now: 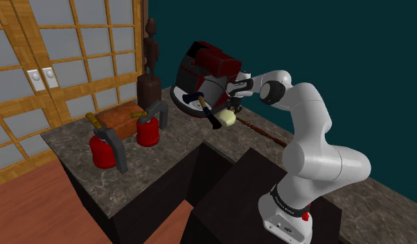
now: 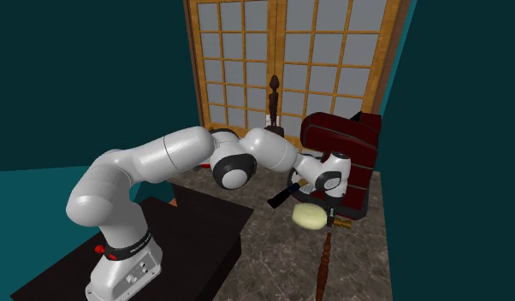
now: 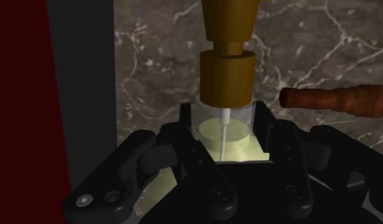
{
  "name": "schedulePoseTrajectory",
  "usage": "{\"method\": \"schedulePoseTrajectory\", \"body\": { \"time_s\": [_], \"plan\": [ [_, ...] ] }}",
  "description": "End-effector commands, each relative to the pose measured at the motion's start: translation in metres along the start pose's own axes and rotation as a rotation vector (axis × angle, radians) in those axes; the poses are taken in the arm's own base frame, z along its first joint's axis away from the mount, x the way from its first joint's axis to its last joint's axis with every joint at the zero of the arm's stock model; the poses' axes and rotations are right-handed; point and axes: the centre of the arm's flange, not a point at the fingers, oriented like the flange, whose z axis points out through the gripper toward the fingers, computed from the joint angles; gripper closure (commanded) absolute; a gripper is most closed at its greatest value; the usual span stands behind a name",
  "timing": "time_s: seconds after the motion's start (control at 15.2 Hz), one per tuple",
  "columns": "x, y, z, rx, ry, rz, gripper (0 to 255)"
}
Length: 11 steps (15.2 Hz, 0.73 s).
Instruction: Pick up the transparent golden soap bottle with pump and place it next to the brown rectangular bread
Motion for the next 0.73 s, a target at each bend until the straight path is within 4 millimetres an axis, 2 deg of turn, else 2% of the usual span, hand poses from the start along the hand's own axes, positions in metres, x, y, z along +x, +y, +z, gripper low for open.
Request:
{"method": "schedulePoseTrajectory", "body": {
  "time_s": [0.0,0.66],
  "plan": [
    [0.0,0.0,0.0,0.0,0.0,0.0,255],
    [-0.002,-0.001,-0.053,0.0,0.0,0.0,255]
  ]
}}
